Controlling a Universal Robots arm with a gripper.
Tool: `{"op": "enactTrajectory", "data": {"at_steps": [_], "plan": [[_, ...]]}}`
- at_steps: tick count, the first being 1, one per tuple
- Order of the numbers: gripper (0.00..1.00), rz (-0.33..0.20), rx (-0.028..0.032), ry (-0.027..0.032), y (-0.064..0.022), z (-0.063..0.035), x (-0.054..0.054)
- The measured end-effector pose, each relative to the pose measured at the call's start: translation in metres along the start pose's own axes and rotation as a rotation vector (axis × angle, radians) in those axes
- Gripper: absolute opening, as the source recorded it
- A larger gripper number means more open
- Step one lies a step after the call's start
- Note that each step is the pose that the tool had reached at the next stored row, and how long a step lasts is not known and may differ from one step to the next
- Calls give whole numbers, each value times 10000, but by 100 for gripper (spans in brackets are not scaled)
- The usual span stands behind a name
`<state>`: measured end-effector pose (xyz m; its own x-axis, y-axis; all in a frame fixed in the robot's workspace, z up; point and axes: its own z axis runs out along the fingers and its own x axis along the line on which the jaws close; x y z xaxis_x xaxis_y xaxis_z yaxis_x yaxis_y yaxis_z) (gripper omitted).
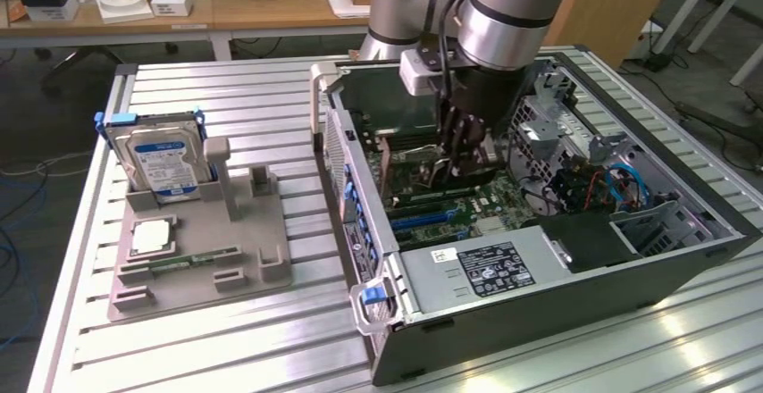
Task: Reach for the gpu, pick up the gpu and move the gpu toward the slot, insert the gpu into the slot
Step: 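Insert the gpu into the slot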
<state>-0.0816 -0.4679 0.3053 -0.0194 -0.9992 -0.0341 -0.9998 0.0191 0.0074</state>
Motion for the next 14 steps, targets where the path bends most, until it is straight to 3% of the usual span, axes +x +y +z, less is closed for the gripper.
{"op": "enactTrajectory", "data": {"at_steps": [14], "plan": [[27,5,0,1,20,135,16]]}}
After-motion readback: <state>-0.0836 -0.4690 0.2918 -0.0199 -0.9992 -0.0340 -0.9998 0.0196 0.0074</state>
